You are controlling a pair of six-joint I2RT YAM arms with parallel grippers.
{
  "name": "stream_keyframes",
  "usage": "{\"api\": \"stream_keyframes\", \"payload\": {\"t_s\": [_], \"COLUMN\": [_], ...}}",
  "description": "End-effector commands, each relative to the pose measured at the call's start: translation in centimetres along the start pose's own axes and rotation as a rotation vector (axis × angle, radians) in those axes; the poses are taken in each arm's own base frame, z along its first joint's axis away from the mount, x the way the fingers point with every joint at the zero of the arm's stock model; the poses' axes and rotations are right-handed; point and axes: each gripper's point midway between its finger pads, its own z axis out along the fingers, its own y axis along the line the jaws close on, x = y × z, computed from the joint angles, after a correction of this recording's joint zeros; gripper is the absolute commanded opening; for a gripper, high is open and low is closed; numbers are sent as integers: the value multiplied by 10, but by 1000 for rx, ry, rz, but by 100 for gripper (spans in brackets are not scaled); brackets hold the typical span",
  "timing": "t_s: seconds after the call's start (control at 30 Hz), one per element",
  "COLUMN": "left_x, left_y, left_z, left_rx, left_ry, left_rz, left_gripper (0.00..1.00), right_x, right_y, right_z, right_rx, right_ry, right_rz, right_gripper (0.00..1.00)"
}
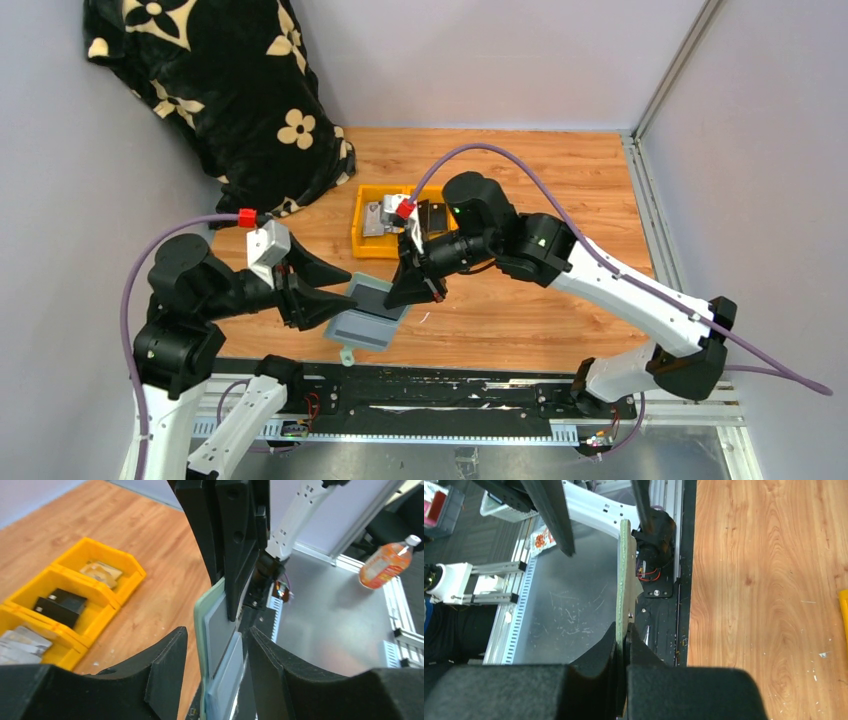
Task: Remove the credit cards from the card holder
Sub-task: Remove the credit card from the card holder.
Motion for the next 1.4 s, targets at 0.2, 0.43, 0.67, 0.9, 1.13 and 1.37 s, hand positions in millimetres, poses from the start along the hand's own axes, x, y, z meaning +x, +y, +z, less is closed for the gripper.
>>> {"api": "stream_keyframes", "payload": {"t_s": [0.2,0.43,0.67,0.9,1.13,1.37], "left_x": [40,34,-10,-27,-17,-17], "left_y": [-9,-12,-8,-2,-3,-3], "left_z": [9,9,14,16,14,13], "left_rx": [162,183,127,89,69,59], "left_ry": [93,93,-58,-159,-151,-153], "left_rz": [-156,-157,-158,-246,-259,-263], "left_gripper": [46,1,0,0,0,0], "right_x": [-8,-13,-57,-64,-65,-68], "right_y": [21,18,20,22,36,33], "right_z": [14,20,-3,-37,-38,-31], "right_rx": [-96,-102,-87,-169,-299,-342], "right_ry": [102,73,-590,-969,-993,-981], "right_rz": [-113,-129,-125,48,74,116], "right_gripper": [0,12,55,42,44,16]}}
